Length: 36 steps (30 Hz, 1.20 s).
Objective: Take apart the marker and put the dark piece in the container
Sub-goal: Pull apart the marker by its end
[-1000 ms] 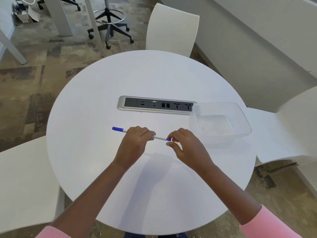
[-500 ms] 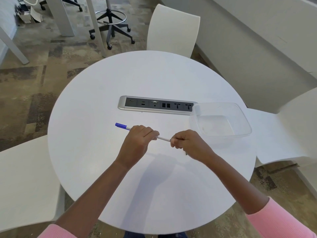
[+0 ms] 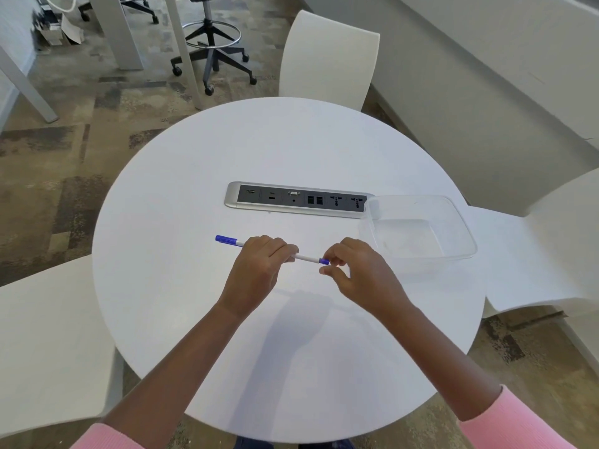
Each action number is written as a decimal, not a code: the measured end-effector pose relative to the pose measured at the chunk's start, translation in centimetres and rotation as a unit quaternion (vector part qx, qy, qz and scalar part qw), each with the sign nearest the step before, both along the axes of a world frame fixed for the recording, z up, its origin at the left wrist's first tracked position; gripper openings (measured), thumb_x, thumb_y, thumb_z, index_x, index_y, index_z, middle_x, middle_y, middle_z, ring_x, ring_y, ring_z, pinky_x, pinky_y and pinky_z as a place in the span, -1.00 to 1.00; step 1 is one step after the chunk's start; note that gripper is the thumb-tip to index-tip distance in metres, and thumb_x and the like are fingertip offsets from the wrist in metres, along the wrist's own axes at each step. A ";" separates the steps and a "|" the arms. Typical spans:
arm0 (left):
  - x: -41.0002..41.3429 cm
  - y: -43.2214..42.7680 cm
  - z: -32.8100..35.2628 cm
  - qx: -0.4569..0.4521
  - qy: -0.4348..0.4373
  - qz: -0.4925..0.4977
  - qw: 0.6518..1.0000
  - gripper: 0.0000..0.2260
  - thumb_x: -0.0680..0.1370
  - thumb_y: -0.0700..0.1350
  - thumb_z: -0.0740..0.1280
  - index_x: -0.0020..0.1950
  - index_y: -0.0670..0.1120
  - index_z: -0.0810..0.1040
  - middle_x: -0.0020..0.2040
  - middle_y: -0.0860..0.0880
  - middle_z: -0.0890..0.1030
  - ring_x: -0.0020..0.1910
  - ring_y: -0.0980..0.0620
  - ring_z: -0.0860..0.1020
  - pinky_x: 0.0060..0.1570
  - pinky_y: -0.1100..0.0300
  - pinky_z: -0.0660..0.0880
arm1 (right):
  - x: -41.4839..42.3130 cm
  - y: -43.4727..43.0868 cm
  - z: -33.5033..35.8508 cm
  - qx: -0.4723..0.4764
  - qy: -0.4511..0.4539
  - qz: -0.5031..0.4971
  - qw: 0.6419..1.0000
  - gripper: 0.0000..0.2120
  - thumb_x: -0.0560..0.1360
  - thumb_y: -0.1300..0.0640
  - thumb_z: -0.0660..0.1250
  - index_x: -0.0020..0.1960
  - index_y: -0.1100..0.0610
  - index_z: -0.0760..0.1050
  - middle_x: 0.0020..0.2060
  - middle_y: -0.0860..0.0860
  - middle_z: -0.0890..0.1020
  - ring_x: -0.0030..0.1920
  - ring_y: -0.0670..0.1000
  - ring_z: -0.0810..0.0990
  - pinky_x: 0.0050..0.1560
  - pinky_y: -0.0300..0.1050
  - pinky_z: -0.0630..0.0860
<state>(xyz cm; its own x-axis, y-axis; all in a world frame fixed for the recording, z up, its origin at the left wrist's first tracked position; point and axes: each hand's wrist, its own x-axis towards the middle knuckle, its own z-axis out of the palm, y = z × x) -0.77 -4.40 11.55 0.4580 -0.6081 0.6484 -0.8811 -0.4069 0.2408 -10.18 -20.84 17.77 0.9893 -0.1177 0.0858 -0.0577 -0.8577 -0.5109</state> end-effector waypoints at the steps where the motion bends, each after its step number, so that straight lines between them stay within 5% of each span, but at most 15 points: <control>1: 0.0 0.0 0.0 0.000 0.000 0.000 1.000 -0.92 0.52 -0.22 0.21 -0.05 -0.05 0.40 -0.32 -0.04 0.58 -0.28 0.02 0.32 -0.25 0.18 0.29 | -0.1 0.1 -0.3 -0.033 -0.028 0.009 0.999 -0.93 0.43 0.19 0.33 -0.15 0.20 0.53 -0.29 0.08 0.55 -0.23 0.08 0.47 -0.30 -0.04 0.45; 4: 0.0 0.0 0.3 -0.004 -0.001 -0.001 1.000 -0.92 0.52 -0.21 0.21 -0.04 -0.05 0.41 -0.32 -0.04 0.59 -0.27 0.02 0.32 -0.24 0.18 0.29 | -0.1 0.3 -0.7 -0.097 -0.073 0.021 0.992 -0.90 0.39 0.18 0.30 -0.24 0.21 0.53 -0.39 0.09 0.53 -0.36 0.11 0.46 -0.50 -0.10 0.41; 9: 0.0 -0.1 0.9 -0.004 -0.002 -0.007 1.000 -0.92 0.52 -0.23 0.21 -0.06 -0.08 0.47 -0.31 -0.04 0.58 -0.28 0.01 0.32 -0.23 0.19 0.29 | 0.0 0.2 -0.3 -0.075 -0.056 0.024 0.995 -0.83 0.41 0.18 0.26 -0.26 0.25 0.55 -0.42 0.13 0.52 -0.37 0.06 0.36 -0.45 -0.11 0.34; 12: 0.0 0.0 1.1 0.005 0.003 -0.002 1.000 -0.84 0.52 -0.24 0.21 -0.12 -0.15 0.58 -0.31 -0.05 0.58 -0.28 0.01 0.32 -0.23 0.18 0.31 | 0.1 0.3 0.5 0.041 0.036 0.009 0.998 -0.76 0.51 0.18 0.19 -0.25 0.24 0.54 -0.37 0.10 0.49 -0.29 0.05 0.36 -0.31 -0.13 0.26; 17: 0.1 -0.2 1.6 0.013 -0.002 0.008 1.000 -0.82 0.51 -0.24 0.22 -0.15 -0.18 0.61 -0.31 -0.05 0.58 -0.27 0.00 0.32 -0.23 0.18 0.30 | 0.6 -0.2 1.1 0.269 0.160 -0.042 0.949 -0.65 0.55 0.16 0.17 -0.41 0.06 0.42 -0.44 -0.02 0.46 -0.36 -0.03 0.39 -0.41 -0.33 0.28; 23: 0.1 -0.1 1.9 0.016 0.003 0.013 1.000 -0.81 0.51 -0.23 0.21 -0.16 -0.18 0.62 -0.31 -0.05 0.59 -0.26 0.01 0.33 -0.23 0.19 0.29 | -0.1 0.4 0.7 0.133 0.052 -0.033 0.989 -0.93 0.48 0.11 0.31 -0.06 0.10 0.48 -0.30 -0.04 0.51 -0.30 -0.16 0.45 -0.30 -0.40 0.33; 28: 0.1 0.0 1.8 0.017 0.003 0.011 1.000 -0.84 0.51 -0.25 0.22 -0.15 -0.17 0.59 -0.31 -0.05 0.59 -0.27 0.00 0.33 -0.24 0.19 0.29 | -0.1 0.6 0.1 0.030 -0.039 -0.019 0.999 -0.89 0.43 0.17 0.29 -0.15 0.22 0.54 -0.29 0.11 0.58 -0.29 0.01 0.42 -0.25 -0.21 0.36; 36: -0.1 -0.1 1.8 0.027 0.008 0.015 0.999 -0.82 0.51 -0.25 0.22 -0.16 -0.17 0.62 -0.31 -0.04 0.58 -0.26 0.01 0.33 -0.24 0.20 0.28 | 0.4 0.5 0.7 0.136 0.064 -0.053 0.987 -0.83 0.51 0.25 0.22 -0.19 0.19 0.57 -0.40 -0.05 0.46 -0.34 -0.06 0.39 -0.35 -0.33 0.27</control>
<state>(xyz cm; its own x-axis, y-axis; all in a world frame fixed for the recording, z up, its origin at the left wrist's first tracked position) -0.90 -4.54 13.36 0.4875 -0.6274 0.6072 -0.8640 -0.4467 0.2321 -9.77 -20.38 18.47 0.9712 -0.2217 -0.0876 -0.2178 -0.6756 -0.7043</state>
